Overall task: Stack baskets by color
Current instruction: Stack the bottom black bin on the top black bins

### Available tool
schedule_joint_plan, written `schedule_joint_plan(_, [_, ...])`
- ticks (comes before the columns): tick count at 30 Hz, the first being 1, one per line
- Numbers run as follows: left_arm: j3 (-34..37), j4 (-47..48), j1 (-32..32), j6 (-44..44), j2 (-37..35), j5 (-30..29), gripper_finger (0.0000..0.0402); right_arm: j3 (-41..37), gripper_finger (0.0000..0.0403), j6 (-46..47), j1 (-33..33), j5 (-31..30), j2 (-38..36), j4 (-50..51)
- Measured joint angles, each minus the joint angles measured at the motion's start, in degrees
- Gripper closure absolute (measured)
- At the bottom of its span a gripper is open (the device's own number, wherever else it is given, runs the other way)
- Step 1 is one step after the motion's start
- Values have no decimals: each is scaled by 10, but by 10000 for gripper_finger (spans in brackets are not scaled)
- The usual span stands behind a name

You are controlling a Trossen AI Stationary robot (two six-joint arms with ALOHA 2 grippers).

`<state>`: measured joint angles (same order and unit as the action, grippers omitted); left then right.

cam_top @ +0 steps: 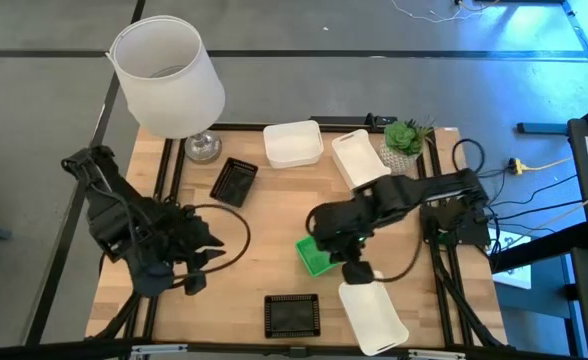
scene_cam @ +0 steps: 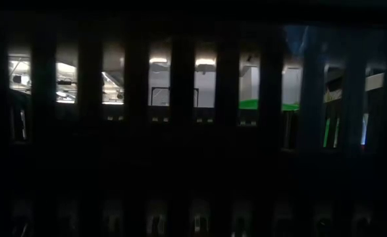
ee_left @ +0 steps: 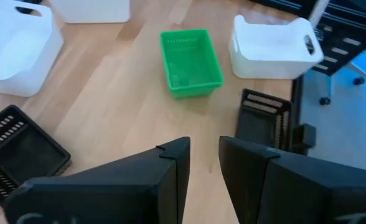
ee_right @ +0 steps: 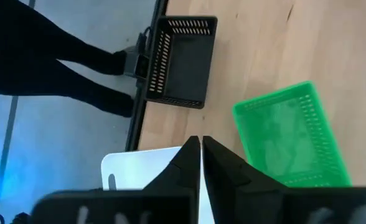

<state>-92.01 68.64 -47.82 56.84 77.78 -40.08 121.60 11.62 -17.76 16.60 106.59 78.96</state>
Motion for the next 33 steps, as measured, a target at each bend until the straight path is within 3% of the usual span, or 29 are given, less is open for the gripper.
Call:
schedule_joint_plan(12, [0,8,-37,0,0,3,324,0,289,-22,-16,25,97,-88])
schedule_joint_plan(23, [0,41,-40,0,0,4,324,0,283,-62,-37,-32,204,-181])
schedule_joint_plan(33, [0,58,-40,0,0,5,324,0,283,-63,-37,-35,264,-210])
